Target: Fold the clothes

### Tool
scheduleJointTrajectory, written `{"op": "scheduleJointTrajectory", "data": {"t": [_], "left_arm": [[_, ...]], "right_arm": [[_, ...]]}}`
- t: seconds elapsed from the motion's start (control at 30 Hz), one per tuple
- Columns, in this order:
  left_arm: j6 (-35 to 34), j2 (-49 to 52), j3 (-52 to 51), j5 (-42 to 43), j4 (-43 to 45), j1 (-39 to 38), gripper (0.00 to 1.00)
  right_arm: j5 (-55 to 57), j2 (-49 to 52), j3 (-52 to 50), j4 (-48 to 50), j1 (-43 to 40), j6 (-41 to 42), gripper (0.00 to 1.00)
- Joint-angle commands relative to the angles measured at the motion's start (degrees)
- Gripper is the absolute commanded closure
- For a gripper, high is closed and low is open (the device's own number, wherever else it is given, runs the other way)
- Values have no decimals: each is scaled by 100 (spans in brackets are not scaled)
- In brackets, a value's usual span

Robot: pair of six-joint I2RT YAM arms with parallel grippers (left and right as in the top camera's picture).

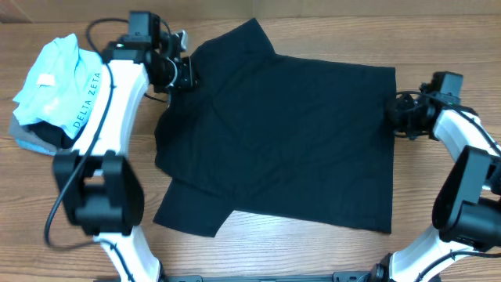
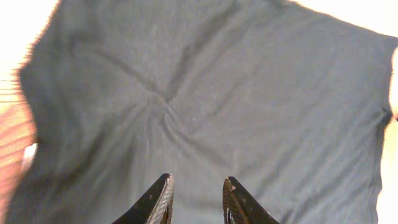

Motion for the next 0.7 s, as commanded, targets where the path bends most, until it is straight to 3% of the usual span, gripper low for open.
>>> {"op": "scheduleJointTrajectory", "data": {"t": [0.0, 0.17, 0.3, 0.4, 0.53, 0.67], "left_arm": [[337, -855, 236, -332, -208, 15, 69], [332, -1478, 236, -330, -614, 7, 68], [417, -1744, 236, -385, -925, 7, 68], [417, -1781, 236, -542, -1174, 7, 66], [413, -1740, 234, -647, -1484, 7, 65], [363, -1703, 225, -647, -2096, 4, 66]], "right_arm": [[960, 396, 20, 247, 162, 385, 96], [2365, 1005, 42, 837, 72, 472, 96], [2699, 1200, 120, 1099, -310, 468, 96], [2288, 1200, 396, 1097, -658, 409, 96], [844, 1191, 802, 1095, -881, -247, 96], [-459, 1003, 1172, 863, -970, -358, 61]]}}
